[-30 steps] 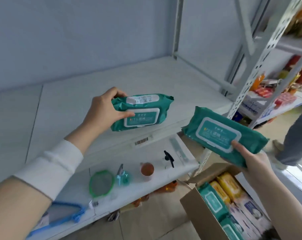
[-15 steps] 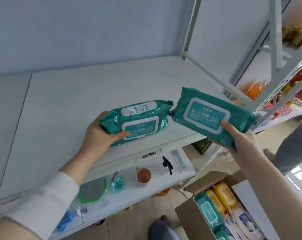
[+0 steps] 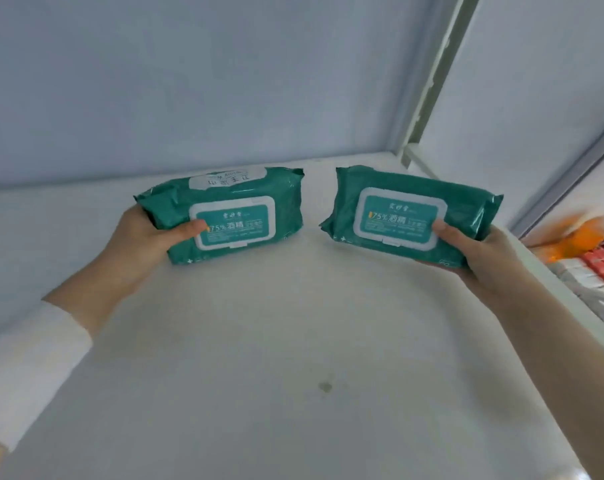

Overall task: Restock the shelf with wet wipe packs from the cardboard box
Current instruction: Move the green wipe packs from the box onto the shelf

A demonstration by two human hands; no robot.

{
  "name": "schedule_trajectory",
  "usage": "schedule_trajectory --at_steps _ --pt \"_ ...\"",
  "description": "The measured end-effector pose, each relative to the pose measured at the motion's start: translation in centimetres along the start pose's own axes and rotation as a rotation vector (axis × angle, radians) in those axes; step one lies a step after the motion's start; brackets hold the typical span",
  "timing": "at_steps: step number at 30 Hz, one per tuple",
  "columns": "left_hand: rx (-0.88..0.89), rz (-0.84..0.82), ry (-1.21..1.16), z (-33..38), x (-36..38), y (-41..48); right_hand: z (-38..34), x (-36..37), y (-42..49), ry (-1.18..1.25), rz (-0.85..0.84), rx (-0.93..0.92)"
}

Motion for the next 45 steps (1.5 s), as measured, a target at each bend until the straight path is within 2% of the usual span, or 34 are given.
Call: schedule_trajectory --at_steps 6,9,12,20,26,32,39,45 --pt "0.000 -0.025 0.005 -1.5 0.1 8.9 -0.3 2.5 13.2 -0.099 -0.202 0.022" --pt "0.054 0.020 0.077 -1.5 -0.3 11.3 -1.0 4.2 17.2 -0.195 -0.256 -0.022" --pt "0.095 0.083 0.156 -1.1 -0.7 12.6 -1.3 4.3 19.8 -0.322 -0.206 -0.086" --pt "0.123 0.212 0.179 -0.8 -1.5 14.3 -2.0 5.4 22.8 -0.481 -0.134 -0.217" --pt "0.173 0.315 0.302 0.9 -2.2 14.3 -1.6 5.7 23.4 -0.675 -0.190 -0.177" --pt "0.167 0.285 0.428 1.8 -2.6 15.6 -2.5 6.2 24.4 -0.673 -0.117 -0.236" --pt "0.175 0.291 0.613 2.1 -2.5 15.7 -2.0 5.8 24.7 -0.688 -0.063 -0.209" --pt "0.223 0.386 0.805 3.5 -1.5 14.1 -1.8 5.3 22.1 -0.743 0.187 -0.139"
Point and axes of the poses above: each hand's wrist, its own y-axis towards the middle knuckle, its own x-axis out of the palm, z = x × y, the point moved 7 cm from there along y, towards the middle knuckle, and after that the axes turned 3 degrees about -z, right-handed, at the moved point
